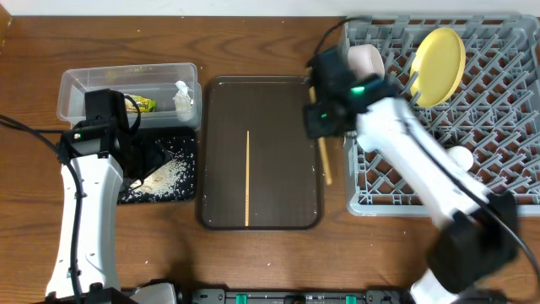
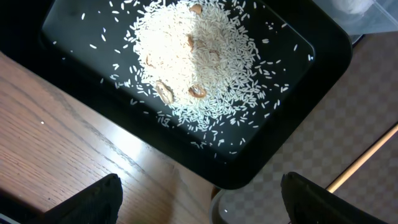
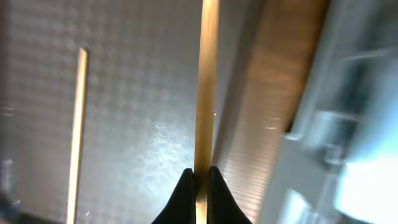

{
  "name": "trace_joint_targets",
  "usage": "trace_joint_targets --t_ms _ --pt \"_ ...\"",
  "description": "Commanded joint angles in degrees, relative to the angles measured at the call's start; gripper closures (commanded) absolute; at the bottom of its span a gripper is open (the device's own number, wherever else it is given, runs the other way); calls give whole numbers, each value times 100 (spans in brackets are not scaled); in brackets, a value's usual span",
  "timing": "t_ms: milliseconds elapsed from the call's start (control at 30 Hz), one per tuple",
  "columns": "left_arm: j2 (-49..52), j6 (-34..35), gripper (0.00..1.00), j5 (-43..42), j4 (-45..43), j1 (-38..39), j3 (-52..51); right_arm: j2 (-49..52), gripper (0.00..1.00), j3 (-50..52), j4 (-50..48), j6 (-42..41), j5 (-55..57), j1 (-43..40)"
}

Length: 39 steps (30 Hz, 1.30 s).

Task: Sort waste into correct bins and load items into the dishwasher rack
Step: 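Insert the chopstick upright into the rack with the right gripper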

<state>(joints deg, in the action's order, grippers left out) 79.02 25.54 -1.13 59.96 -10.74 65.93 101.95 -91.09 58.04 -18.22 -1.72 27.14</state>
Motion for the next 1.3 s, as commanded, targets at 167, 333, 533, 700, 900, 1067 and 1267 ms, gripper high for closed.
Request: trace_joint_targets --t_ms 167,333,533,700,900,1067,1267 --pt "-4 50 16 28 20 -22 -24 -570 99 -68 822 968 205 -1276" --pt "-4 50 16 28 17 -22 -24 -551 99 160 1062 1342 297 -2037" --pt "-4 50 16 28 17 -22 -24 -527 99 769 778 1823 304 -2439" --pt "-4 50 16 28 20 -22 -24 -527 99 1237 254 2218 483 -2551" --pt "-4 50 16 28 20 -22 -24 -527 99 1320 -42 2258 599 -2568" --pt "-4 50 16 28 20 -22 -24 -527 95 1322 -42 2256 597 -2568" --pt "-4 50 16 28 20 -22 -24 -527 59 1320 -68 2253 595 -2566"
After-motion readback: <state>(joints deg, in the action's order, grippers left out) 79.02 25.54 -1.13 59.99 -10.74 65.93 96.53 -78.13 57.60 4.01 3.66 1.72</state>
